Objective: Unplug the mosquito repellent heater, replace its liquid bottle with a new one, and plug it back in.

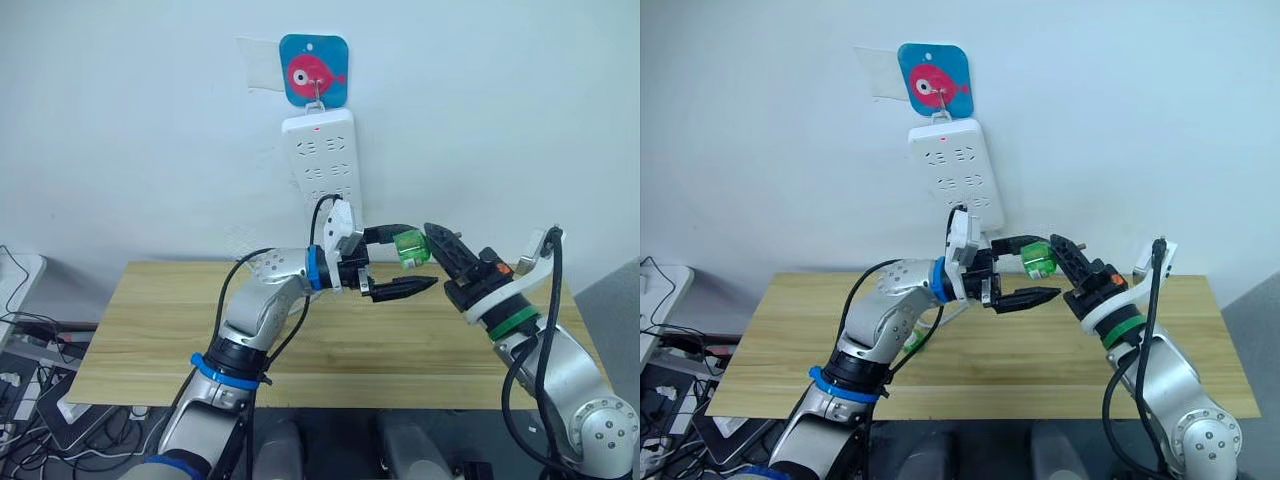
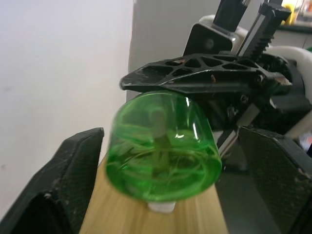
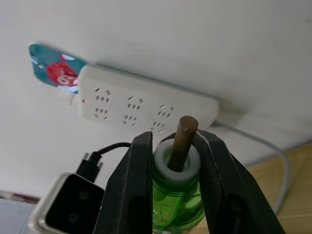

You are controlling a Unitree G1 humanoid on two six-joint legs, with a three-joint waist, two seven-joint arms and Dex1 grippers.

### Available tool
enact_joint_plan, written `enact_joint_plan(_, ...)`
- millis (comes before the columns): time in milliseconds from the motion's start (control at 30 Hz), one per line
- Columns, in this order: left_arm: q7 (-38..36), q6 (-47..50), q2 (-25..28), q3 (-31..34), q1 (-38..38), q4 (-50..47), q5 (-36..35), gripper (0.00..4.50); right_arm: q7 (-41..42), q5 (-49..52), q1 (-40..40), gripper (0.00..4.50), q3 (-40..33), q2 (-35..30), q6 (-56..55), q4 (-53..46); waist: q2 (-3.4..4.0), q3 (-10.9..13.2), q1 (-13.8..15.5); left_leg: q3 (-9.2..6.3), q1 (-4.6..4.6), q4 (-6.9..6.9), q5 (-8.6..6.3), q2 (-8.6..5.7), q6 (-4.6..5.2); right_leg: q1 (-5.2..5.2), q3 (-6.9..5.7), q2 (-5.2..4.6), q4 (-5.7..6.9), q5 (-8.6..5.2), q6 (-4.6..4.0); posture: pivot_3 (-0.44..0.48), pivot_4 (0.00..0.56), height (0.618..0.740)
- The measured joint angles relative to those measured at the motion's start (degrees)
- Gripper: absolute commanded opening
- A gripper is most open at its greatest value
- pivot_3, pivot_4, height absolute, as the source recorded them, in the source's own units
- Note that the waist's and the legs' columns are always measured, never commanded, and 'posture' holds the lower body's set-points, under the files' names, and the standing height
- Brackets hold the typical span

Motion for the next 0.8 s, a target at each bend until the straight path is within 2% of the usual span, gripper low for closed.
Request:
enact_joint_plan(167, -2.7, -1.2, 3.3, -1.0, -1.4, 1.6, 2.2, 4.50, 4.3, -9.7, 2.6, 0.85, -1.9, -5.8, 1.1, 4.7, 0.00, 0.0, 0.1, 0.00, 0.00, -0.06, 0.00, 0.00, 0.00, 0.00, -0.01, 0.00, -0.06, 0.00, -0.01, -0.067, 0.197, 0.740)
enact_joint_plan(267, -6.9, -1.2, 6.3, -3.5, -1.6, 1.4, 3.4, 4.50, 11.1, -26.5, 5.3, 0.85, 1.3, -15.0, 3.3, 8.8, 0.00, 0.0, 0.1, 0.01, 0.02, -0.06, 0.00, -0.03, 0.00, 0.01, -0.01, -0.01, -0.10, -0.01, 0.01, -0.059, 0.197, 0.740)
enact_joint_plan(333, -9.3, -1.1, 7.5, -5.2, -1.7, 1.4, 4.2, 4.50, 14.3, -38.8, 6.5, 0.85, 4.4, -16.5, 2.7, 13.2, -0.01, 0.0, 0.2, 0.00, 0.03, -0.04, 0.00, -0.01, 0.00, 0.01, -0.02, 0.01, -0.08, -0.01, 0.02, -0.051, 0.194, 0.740)
enact_joint_plan(467, -9.9, -4.1, 6.0, -7.9, -1.8, 4.0, 7.6, 4.50, 19.0, -58.8, 6.8, 0.85, 9.2, -16.3, -3.3, 23.2, -0.01, 0.0, 0.3, 0.06, 0.03, -0.01, 0.00, -0.04, 0.00, 0.02, 0.02, -0.02, -0.08, -0.01, 0.02, -0.052, 0.183, 0.740)
enact_joint_plan(567, -9.1, -6.9, 4.2, -10.0, -1.5, 6.7, 11.0, 4.50, 22.2, -69.7, 5.1, 0.85, 10.6, -13.5, -9.8, 31.5, -0.01, 0.0, 0.2, 0.06, 0.03, -0.01, 0.00, -0.03, 0.00, 0.01, 0.03, -0.02, -0.07, 0.01, 0.00, -0.046, 0.180, 0.740)
enact_joint_plan(700, -8.2, -8.7, 3.1, -11.6, -1.2, 7.5, 13.4, 4.50, 25.7, -78.0, 2.5, 0.85, 11.1, -9.2, -16.7, 40.5, -0.01, 0.0, 0.3, 0.05, 0.05, -0.03, 0.00, -0.02, 0.00, 0.01, 0.02, -0.02, -0.03, 0.10, -0.16, -0.037, 0.179, 0.740)
enact_joint_plan(800, -7.1, -8.7, 3.0, -11.7, -0.9, 7.5, 13.9, 4.50, 27.8, -80.6, 1.4, 0.85, 10.5, -5.2, -20.6, 44.9, -0.01, 0.0, 0.3, 0.04, 0.05, -0.01, 0.00, -0.02, 0.00, 0.02, 0.01, -0.03, 0.02, 0.10, -0.16, -0.029, 0.180, 0.740)
